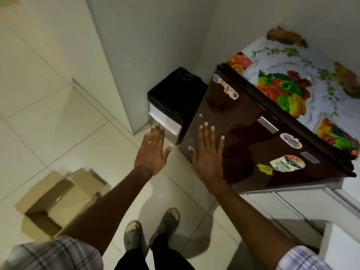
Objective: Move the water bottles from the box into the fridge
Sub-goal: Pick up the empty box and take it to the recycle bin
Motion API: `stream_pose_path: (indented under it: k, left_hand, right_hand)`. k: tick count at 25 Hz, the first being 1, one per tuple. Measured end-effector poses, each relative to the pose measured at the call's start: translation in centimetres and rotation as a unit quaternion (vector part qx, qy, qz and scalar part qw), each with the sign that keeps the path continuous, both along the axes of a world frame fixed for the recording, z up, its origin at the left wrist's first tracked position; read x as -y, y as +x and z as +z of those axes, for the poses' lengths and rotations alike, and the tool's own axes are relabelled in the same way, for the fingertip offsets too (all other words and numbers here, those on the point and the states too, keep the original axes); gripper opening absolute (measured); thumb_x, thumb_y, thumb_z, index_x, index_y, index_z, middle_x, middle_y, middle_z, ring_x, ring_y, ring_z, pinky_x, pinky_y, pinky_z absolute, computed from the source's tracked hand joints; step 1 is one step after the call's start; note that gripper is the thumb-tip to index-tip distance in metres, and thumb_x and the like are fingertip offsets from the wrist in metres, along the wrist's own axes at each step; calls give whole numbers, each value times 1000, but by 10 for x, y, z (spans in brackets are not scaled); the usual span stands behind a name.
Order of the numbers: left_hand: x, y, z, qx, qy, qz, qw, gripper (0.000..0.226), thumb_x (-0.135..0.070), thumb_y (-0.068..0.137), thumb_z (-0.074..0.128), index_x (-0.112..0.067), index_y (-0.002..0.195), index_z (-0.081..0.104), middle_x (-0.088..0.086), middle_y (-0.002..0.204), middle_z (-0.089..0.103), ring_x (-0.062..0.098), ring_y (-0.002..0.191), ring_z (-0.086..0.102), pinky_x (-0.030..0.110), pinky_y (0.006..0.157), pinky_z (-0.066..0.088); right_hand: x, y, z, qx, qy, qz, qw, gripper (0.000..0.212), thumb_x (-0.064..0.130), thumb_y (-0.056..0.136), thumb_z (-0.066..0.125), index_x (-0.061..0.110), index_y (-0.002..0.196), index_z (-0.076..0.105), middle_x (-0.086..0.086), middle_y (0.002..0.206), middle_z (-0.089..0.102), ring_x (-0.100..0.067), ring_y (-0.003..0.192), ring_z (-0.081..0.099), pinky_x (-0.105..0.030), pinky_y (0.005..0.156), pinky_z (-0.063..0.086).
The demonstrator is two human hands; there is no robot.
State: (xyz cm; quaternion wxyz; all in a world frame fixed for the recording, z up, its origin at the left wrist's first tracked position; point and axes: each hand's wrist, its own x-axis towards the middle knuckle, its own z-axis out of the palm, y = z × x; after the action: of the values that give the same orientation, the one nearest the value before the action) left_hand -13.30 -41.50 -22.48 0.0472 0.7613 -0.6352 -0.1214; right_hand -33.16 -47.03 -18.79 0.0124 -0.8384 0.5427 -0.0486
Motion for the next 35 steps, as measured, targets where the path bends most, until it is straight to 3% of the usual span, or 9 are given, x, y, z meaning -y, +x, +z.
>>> stream_pose_path:
  k: [6, 10, 17, 24, 31, 35]
  left_hand:
    - [-179, 65, -38, -12, 39, 157, 987, 73, -56, 101, 9, -11, 157, -4, 8, 164, -11, 23, 152, -13, 45, 124, 9]
    - [-297, 93, -58, -20, 77, 245, 966, 75, -58, 101, 8, -9, 157, -2, 10, 164, -10, 25, 152, -13, 45, 124, 8]
    - [-473, 116, -88, -38, 110, 357, 927, 76, -59, 101, 12, -11, 157, -4, 9, 165, -10, 24, 151, -14, 39, 123, -2]
    - [-530, 157, -135, -66, 122, 428, 893, 77, -59, 100, 12, -11, 157, -5, 9, 165, -10, 25, 151, -14, 40, 123, -1]
    - [-536, 211, -223, -87, 122, 457, 877, 77, -59, 101, 15, -10, 158, -2, 11, 165, -6, 24, 150, -14, 38, 119, -7]
    - [-529, 237, -296, -122, 124, 440, 881, 77, -59, 100, 18, -11, 157, -5, 9, 165, -10, 25, 152, -12, 42, 124, 0]
  right_hand:
    - [-106, 81, -42, -31, 63, 172, 983, 70, 47, 106, 28, 10, 161, 5, -8, 169, -5, -25, 156, -5, -57, 124, 8]
    - [-184, 124, -70, -73, 87, 272, 956, 70, 49, 104, 18, 12, 161, 2, -8, 169, -6, -25, 156, -6, -57, 124, 8]
    - [-326, 206, -108, -102, 134, 400, 901, 73, 52, 104, 21, 14, 160, -4, -7, 168, -12, -26, 156, -9, -55, 125, 6]
    - [-377, 277, -162, -129, 183, 489, 843, 74, 49, 105, 26, 16, 159, -12, -4, 167, -18, -23, 155, -16, -54, 125, 0]
    - [-361, 358, -256, -203, 190, 524, 805, 71, 55, 105, 15, 18, 159, -11, -3, 166, -20, -23, 154, -19, -52, 125, -5]
    - [-353, 388, -337, -210, 139, 560, 789, 69, 50, 107, 22, 8, 160, 8, -12, 168, 1, -30, 156, 0, -56, 124, 15]
